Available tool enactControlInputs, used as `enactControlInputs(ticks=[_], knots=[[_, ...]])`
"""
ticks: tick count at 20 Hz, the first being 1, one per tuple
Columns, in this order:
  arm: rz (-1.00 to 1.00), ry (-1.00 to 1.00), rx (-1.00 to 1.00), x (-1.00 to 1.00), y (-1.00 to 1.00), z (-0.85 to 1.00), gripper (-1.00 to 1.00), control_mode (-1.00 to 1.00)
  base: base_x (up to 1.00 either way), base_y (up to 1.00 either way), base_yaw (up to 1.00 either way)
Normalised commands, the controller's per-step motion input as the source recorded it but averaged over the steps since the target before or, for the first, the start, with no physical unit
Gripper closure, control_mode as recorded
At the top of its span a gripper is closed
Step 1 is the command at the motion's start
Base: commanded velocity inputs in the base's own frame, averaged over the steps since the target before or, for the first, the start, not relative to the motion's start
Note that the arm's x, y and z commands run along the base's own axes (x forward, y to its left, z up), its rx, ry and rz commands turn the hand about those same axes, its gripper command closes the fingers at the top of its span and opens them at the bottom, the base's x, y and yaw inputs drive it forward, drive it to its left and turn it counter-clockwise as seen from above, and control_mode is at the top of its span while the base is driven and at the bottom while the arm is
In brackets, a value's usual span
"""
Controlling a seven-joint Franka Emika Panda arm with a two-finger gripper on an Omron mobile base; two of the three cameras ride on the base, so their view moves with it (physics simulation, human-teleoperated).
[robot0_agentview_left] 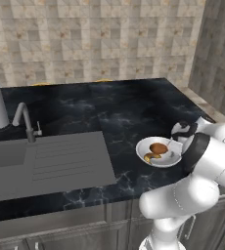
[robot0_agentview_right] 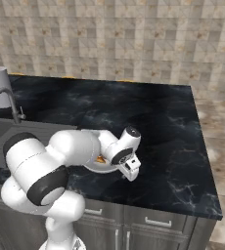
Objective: Dump the potato and banana from the bowl so the bowl can be washed. Place the bowl in the sink after clearing the leftovers.
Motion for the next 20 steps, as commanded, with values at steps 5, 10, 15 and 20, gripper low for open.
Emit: enactControlInputs(ticks=[5, 10, 15, 20], knots=[[-0.04, 0.0, 0.0, 0.27, 0.0, -0.14, -1.0, -1.0, 0.0, 0.0, 0.0], [-0.02, 0.0, 0.0, 0.35, 0.08, -0.16, 1.0, -1.0, 0.0, 0.0, 0.0], [0.0, 0.0, 0.0, 0.03, 0.01, 0.0, 1.0, -1.0, 0.0, 0.0, 0.0], [0.0, -0.02, 0.0, -0.06, 0.0, 0.0, 1.0, -1.0, 0.0, 0.0, 0.0]])
